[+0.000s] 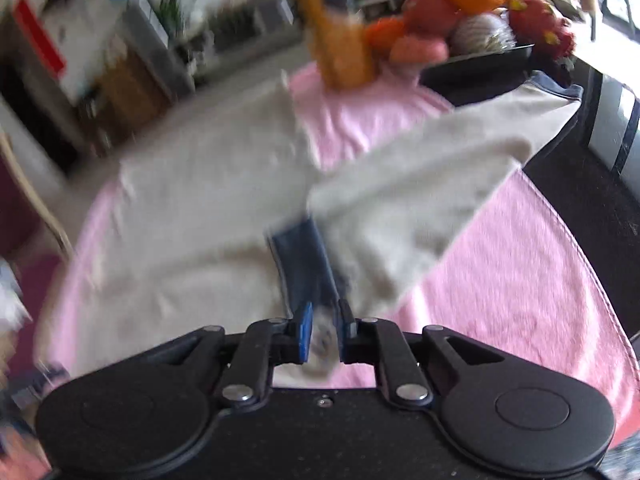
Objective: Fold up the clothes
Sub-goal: 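Move the right tool to the other sleeve's blue cuff and grasp it, then lift the sleeve up by its cuff with the right tool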
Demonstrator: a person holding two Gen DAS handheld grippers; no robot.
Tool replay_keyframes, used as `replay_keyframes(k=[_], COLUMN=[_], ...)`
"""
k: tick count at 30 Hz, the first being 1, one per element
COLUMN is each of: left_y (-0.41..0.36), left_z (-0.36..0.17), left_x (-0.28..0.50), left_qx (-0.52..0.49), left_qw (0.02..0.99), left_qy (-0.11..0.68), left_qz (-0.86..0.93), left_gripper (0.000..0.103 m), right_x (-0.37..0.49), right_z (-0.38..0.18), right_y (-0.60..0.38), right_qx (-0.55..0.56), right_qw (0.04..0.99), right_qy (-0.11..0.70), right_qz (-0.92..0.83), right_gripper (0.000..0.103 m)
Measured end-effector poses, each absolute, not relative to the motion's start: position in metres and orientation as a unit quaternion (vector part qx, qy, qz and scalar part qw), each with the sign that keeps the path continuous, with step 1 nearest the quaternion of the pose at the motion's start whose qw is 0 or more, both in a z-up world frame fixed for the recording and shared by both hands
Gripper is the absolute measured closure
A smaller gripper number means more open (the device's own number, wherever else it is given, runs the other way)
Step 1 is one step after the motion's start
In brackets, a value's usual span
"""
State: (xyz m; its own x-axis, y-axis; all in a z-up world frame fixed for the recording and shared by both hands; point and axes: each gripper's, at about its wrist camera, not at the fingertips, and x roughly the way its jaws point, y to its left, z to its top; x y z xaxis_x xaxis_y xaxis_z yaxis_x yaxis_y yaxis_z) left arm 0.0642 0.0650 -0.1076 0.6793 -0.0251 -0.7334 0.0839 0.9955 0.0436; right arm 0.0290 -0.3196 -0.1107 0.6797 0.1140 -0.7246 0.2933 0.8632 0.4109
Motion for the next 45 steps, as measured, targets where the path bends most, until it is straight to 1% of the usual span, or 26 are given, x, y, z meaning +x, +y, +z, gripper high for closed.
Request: replay_keyframes(k=[1,4,5,6,8,11,13,17,21,26,28,31,41,42,43,44,45], left_y=[0.061,0.044,0.037,0.029,0.01,-0.034,-0.064,-0.114,-0.139,-0.146,-0.147,-0.151,-0.158,-0.157,-0.157,-0.157,-0.157], left_z=[-0.104,-0.097,-0.095,-0.093,-0.09,-0.092,-0.095,-0.111,-0.125,-0.132,-0.132,-0.127,-0.116,-0.116,-0.117,-0.117,-0.118], left_x=[0.065,0.072,0.076,0.079,0.085,0.096,0.104,0.111,0.113,0.119,0.12,0.12,0.125,0.125,0.125,0.124,0.124], left_qx=[0.034,0.022,0.018,0.015,0.016,0.051,0.078,0.106,0.126,0.134,0.134,0.137,0.13,0.129,0.13,0.134,0.135], left_qw=[0.916,0.91,0.906,0.903,0.898,0.889,0.881,0.859,0.845,0.837,0.835,0.84,0.857,0.859,0.861,0.864,0.866], left_qy=[0.397,0.41,0.417,0.423,0.43,0.442,0.451,0.477,0.492,0.503,0.505,0.497,0.47,0.468,0.465,0.459,0.456], left_qz=[-0.035,-0.058,-0.064,-0.072,-0.089,-0.107,-0.118,-0.151,-0.164,-0.17,-0.171,-0.169,-0.163,-0.162,-0.16,-0.156,-0.155], left_gripper=[0.074,0.074,0.074,0.074,0.074,0.074,0.074,0.073,0.073,0.071,0.072,0.072,0.072,0.072,0.072,0.072,0.072], right_x=[0.03,0.032,0.032,0.031,0.029,0.03,0.031,0.041,0.054,0.064,0.067,0.072,0.114,0.117,0.12,0.124,0.128], right_z=[-0.104,-0.088,-0.085,-0.084,-0.086,-0.103,-0.115,-0.136,-0.151,-0.174,-0.181,-0.19,-0.198,-0.199,-0.2,-0.201,-0.202], right_y=[-0.33,-0.361,-0.373,-0.386,-0.415,-0.458,-0.48,-0.508,-0.528,-0.562,-0.575,-0.591,-0.609,-0.611,-0.612,-0.612,-0.612], right_qx=[0.277,0.325,0.341,0.359,0.401,0.458,0.48,0.509,0.513,0.544,0.552,0.556,0.472,0.468,0.461,0.45,0.436], right_qw=[0.881,0.886,0.886,0.884,0.87,0.836,0.815,0.788,0.779,0.763,0.757,0.752,0.78,0.782,0.784,0.789,0.796], right_qy=[0.379,0.32,0.296,0.268,0.221,0.187,0.184,0.192,0.196,0.171,0.161,0.153,0.199,0.2,0.204,0.21,0.216], right_qz=[-0.052,-0.081,-0.105,-0.132,-0.181,-0.238,-0.267,-0.288,-0.302,-0.304,-0.309,-0.318,-0.359,-0.36,-0.362,-0.362,-0.359], right_gripper=[0.086,0.075,0.069,0.067,0.067,0.07,0.072,0.071,0.071,0.072,0.072,0.079,0.08,0.081,0.085,0.092,0.097])
